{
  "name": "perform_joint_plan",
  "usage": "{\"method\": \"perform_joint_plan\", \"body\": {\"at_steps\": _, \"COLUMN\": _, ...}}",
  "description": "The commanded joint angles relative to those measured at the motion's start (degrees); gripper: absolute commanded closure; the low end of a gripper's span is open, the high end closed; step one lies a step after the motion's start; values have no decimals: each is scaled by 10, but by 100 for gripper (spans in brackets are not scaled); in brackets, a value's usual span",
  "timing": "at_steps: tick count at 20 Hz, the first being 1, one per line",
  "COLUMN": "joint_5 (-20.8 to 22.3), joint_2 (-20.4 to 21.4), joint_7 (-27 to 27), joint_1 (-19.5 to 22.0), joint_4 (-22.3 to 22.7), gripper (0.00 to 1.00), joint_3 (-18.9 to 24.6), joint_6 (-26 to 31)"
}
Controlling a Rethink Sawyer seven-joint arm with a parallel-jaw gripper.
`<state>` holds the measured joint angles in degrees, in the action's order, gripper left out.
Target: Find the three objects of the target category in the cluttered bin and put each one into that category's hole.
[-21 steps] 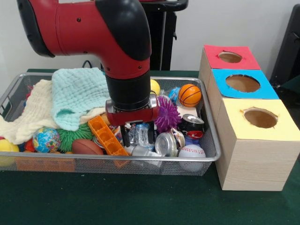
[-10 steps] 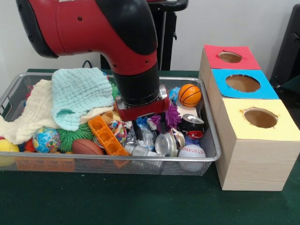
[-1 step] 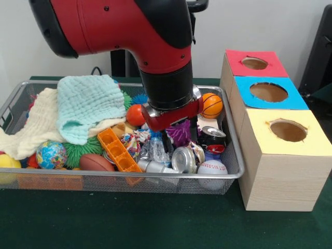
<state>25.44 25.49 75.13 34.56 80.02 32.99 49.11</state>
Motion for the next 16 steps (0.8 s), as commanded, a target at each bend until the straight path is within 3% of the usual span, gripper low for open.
{"method": "perform_joint_plan", "body": {"at_steps": 1, "joint_5": 49, "joint_2": -4, "joint_7": -254, "joint_1": 13, "joint_4": -4, "gripper": 0, "joint_3": 67, "joint_6": 80}}
{"method": "perform_joint_plan", "body": {"at_steps": 16, "joint_5": 75, "joint_2": -13, "joint_7": -302, "joint_1": 18, "joint_4": -49, "gripper": 0, "joint_3": 57, "joint_6": 104}}
